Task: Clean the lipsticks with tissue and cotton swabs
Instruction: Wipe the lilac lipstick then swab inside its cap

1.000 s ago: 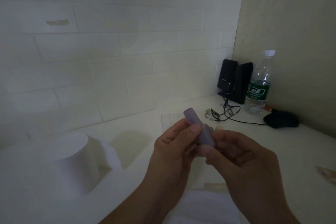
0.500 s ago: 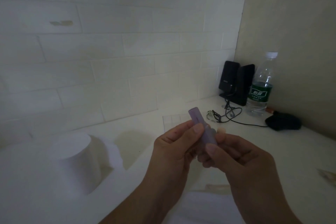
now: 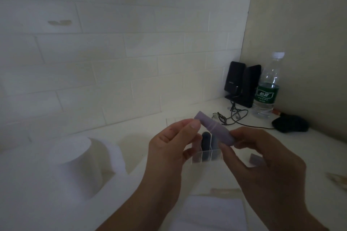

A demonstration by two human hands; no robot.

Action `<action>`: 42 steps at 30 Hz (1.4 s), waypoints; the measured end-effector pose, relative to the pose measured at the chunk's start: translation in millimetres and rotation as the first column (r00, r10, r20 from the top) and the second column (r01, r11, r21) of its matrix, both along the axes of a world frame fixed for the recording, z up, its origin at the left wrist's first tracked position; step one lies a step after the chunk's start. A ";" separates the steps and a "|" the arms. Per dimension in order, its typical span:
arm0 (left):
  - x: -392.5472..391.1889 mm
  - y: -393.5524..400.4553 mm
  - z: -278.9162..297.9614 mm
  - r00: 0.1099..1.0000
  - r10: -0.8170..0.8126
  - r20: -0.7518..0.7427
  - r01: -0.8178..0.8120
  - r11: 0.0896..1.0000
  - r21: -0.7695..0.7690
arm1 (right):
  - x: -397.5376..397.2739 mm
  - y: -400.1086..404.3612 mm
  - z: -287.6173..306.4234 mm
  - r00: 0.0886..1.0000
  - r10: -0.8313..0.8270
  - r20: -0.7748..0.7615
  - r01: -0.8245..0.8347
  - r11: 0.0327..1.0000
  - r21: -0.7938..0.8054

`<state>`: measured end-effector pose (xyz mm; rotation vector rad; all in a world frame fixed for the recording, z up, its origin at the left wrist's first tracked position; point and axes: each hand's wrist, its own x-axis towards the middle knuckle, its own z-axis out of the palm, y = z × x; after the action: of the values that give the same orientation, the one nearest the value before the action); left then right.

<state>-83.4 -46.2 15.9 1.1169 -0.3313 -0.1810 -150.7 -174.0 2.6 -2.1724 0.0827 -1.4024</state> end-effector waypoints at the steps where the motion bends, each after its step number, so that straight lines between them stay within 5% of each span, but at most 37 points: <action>1: 0.1 -0.1 -0.8 1.000 -0.006 0.010 0.006 1.000 0.009 | 0.5 0.4 -1.5 1.000 0.009 -0.001 -0.009 1.000 -0.012; 18: 3.8 1.9 -2.2 1.000 -0.022 -0.012 0.023 1.000 0.011 | 1.1 2.8 -8.2 0.998 0.053 0.023 -0.049 0.990 -0.130; 23: 7.3 3.6 -6.0 0.998 -0.004 -0.057 0.006 0.999 0.033 | 10.0 -6.8 -4.9 0.980 0.117 -0.163 -0.135 0.986 -0.101; 25: 7.6 3.4 -4.7 0.998 -0.006 -0.065 0.008 1.000 0.028 | 18.3 -10.2 -3.9 0.945 0.206 -0.254 -0.203 0.978 0.038; 31: 2.6 2.9 0.2 0.991 -0.063 -0.115 0.063 0.998 -0.004 | 1.1 7.9 -4.6 0.996 0.087 -0.020 -0.087 0.996 -0.023; 34: 1.8 4.7 0.8 0.992 -0.094 -0.083 0.094 0.996 -0.004 | 1.4 9.6 1.8 0.986 0.154 -0.058 -0.143 0.976 0.164; 36: -1.1 4.1 1.6 0.990 -0.135 -0.033 0.135 0.991 -0.013 | 1.4 11.6 2.2 0.940 0.341 -0.027 -0.289 0.834 0.469; 38: -5.1 1.5 0.9 0.983 -0.181 0.033 0.182 0.983 -0.032 | 4.2 13.2 4.2 0.819 0.568 0.079 -0.439 0.533 0.724; 40: -8.2 -0.2 0.7 0.978 -0.194 0.070 0.200 0.975 -0.092 | 9.0 13.9 1.5 0.677 0.701 0.223 -0.503 0.220 0.836; 42: -7.7 0.2 -0.1 0.976 -0.196 0.099 0.208 0.970 -0.124 | 11.9 15.6 -0.1 0.588 0.738 0.331 -0.501 0.011 0.865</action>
<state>-91.2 -46.0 15.8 0.9588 -0.5277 -0.2877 -138.7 -158.3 2.5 -1.0224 -0.0404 -0.2973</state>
